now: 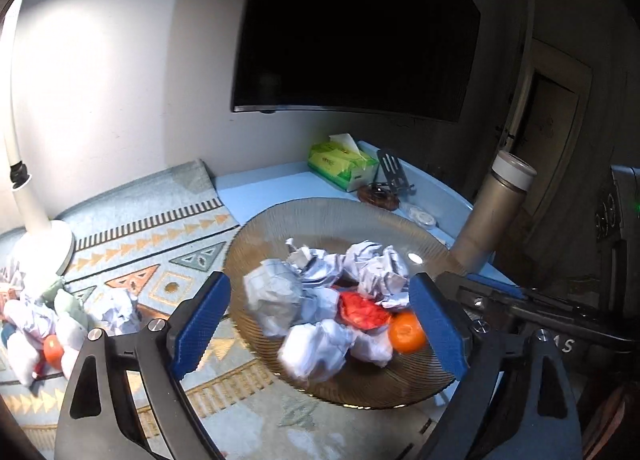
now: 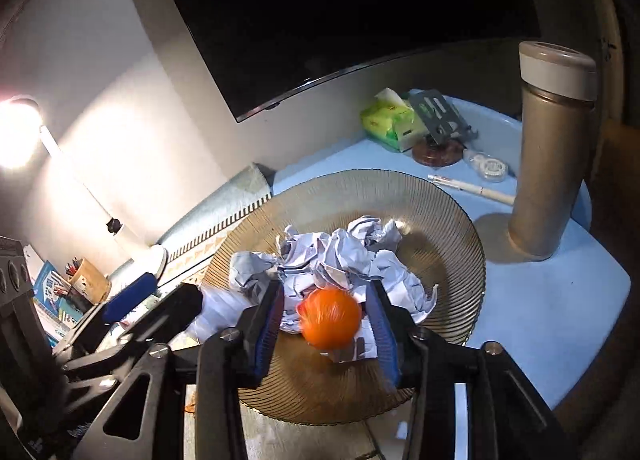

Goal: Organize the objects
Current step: 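Carry the paper ball and orange to the glass bowl and release both, then grasp the white plush toy with the left gripper while the right grasps the stacked plush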

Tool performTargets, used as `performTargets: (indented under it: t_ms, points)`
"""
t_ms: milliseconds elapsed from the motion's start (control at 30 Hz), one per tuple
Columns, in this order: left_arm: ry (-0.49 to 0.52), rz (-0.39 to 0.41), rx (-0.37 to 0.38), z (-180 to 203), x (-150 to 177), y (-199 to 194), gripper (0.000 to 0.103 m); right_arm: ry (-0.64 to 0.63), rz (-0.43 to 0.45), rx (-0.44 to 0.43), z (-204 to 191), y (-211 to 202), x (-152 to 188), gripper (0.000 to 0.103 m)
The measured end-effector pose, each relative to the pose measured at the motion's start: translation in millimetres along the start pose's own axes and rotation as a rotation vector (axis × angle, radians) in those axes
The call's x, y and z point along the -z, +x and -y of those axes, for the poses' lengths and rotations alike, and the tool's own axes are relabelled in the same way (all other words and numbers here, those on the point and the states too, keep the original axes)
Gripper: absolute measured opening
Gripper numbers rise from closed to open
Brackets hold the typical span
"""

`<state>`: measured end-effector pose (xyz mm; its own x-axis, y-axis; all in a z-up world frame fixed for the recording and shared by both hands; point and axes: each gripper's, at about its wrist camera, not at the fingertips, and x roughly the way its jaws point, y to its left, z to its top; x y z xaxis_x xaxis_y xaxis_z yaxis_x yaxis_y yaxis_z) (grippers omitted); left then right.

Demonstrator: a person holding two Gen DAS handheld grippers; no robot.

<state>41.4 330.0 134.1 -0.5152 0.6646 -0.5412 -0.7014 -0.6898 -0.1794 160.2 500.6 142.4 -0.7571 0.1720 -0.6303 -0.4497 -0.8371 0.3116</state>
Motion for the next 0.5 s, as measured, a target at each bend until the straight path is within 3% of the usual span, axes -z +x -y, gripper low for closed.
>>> performTargets:
  t_ms: [167,300,333,433,500]
  points:
    - [-0.045,0.013,-0.013,-32,7,-26,0.09,-0.018,0.021,-0.015,-13,-10,4,0.051]
    - [-0.123,0.047,-0.085,-75,22,-67,0.09,-0.055,0.028,-0.065,-39,-18,10,0.052]
    - [-0.14,0.061,-0.135,-87,26,-80,0.09,-0.072,0.031,-0.086,-48,-20,13,0.052]
    - [-0.185,0.11,-0.419,-122,43,-117,0.09,-0.141,0.031,-0.142,-83,-21,23,0.055]
    - [-0.212,0.122,-0.483,-148,58,-138,0.09,-0.178,0.019,-0.192,-107,-16,33,0.056]
